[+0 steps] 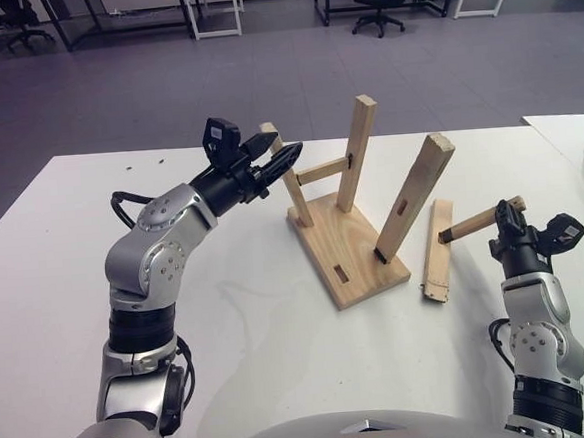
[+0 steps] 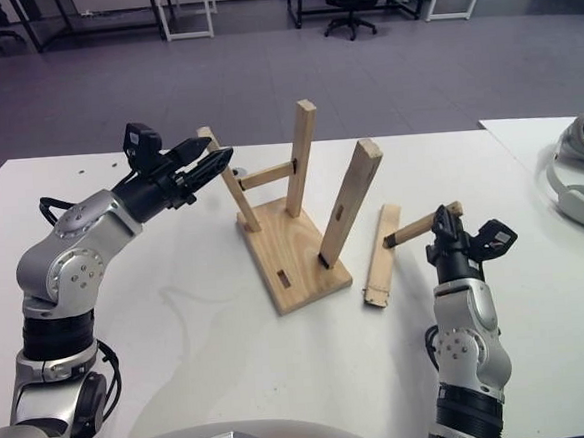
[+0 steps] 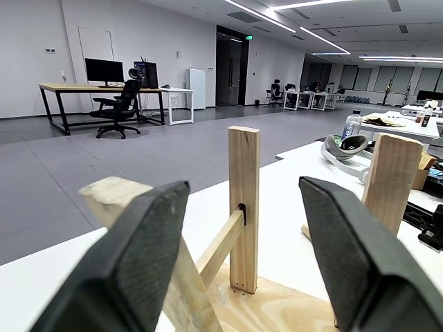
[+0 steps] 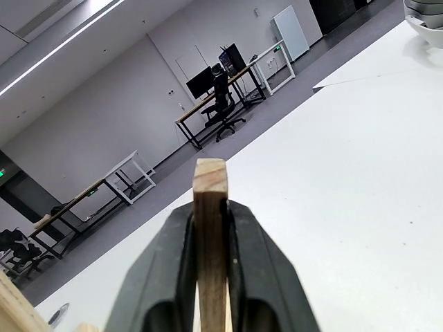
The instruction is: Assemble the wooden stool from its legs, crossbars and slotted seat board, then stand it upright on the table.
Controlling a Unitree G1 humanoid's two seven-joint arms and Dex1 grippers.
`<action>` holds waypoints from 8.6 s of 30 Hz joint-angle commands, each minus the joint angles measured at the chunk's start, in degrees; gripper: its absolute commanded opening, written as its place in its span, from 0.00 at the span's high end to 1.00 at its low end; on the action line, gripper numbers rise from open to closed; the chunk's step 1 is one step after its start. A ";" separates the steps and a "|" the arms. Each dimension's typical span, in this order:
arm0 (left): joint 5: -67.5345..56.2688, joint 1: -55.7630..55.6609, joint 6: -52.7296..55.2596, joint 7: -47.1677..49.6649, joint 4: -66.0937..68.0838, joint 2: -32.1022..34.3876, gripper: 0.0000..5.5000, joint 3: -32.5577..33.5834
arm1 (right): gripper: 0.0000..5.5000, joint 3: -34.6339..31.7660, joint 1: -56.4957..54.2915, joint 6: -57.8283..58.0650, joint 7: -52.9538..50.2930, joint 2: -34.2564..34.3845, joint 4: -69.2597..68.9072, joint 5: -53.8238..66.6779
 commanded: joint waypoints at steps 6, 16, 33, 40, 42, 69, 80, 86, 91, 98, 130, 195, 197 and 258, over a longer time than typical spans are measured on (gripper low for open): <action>0.96 0.99 -0.74 0.68 0.16 -0.63 0.47 -0.36 | 0.92 0.95 0.42 0.36 0.27 1.96 -1.66 0.22; 1.08 1.07 -0.84 0.70 0.51 -0.53 0.47 -0.47 | 0.92 0.66 1.16 -0.37 -1.86 0.88 -0.62 -5.71; 1.96 2.30 -1.31 0.81 0.29 -1.01 0.47 -0.79 | 0.92 14.03 11.79 -3.97 2.45 -6.80 12.17 -32.53; 2.43 2.50 -1.19 0.80 0.45 -1.29 0.47 -1.25 | 0.92 12.88 13.68 -5.69 5.56 -6.40 21.12 -31.28; 2.53 2.54 -1.24 0.91 0.50 -1.42 0.47 -1.35 | 0.92 12.89 12.01 -5.21 5.94 -6.78 19.08 -30.82; 3.42 2.43 -1.82 1.38 0.63 -1.58 0.47 -1.04 | 0.33 11.74 6.65 11.81 5.78 -11.60 -2.52 -29.68; 4.96 3.34 -2.01 1.92 -0.12 -2.61 0.47 -1.89 | 0.50 13.46 5.02 38.80 10.39 -21.39 -8.34 -28.39; 5.70 3.50 -2.38 2.12 -0.07 -2.94 0.47 -2.26 | 0.63 15.59 7.76 36.67 13.11 -22.76 -1.57 -30.85; 5.45 2.92 -2.48 2.17 0.10 -3.60 0.47 -1.98 | 0.63 10.84 4.43 30.69 11.65 -20.38 -0.61 -29.21; -6.75 -6.11 2.93 6.89 3.83 -10.25 0.28 6.15 | 0.63 3.34 -7.38 23.09 21.66 -28.05 -11.43 -21.60; -41.24 -20.40 7.22 27.71 7.96 -20.94 0.68 10.72 | 0.63 17.04 -25.71 25.43 26.02 -30.89 -29.75 -2.83; -19.90 26.09 6.00 46.37 -20.26 -6.23 0.82 8.80 | 0.28 36.24 -4.88 -7.97 26.44 -15.03 13.82 -42.16; -15.47 26.55 6.62 46.12 -21.10 -4.23 0.82 6.47 | 0.28 36.52 -4.65 -8.04 25.93 -14.50 13.68 -42.81; 16.75 27.77 22.12 57.81 -27.51 -29.31 0.81 -12.03 | 0.28 85.44 -45.19 67.68 7.66 -27.64 -36.00 -45.29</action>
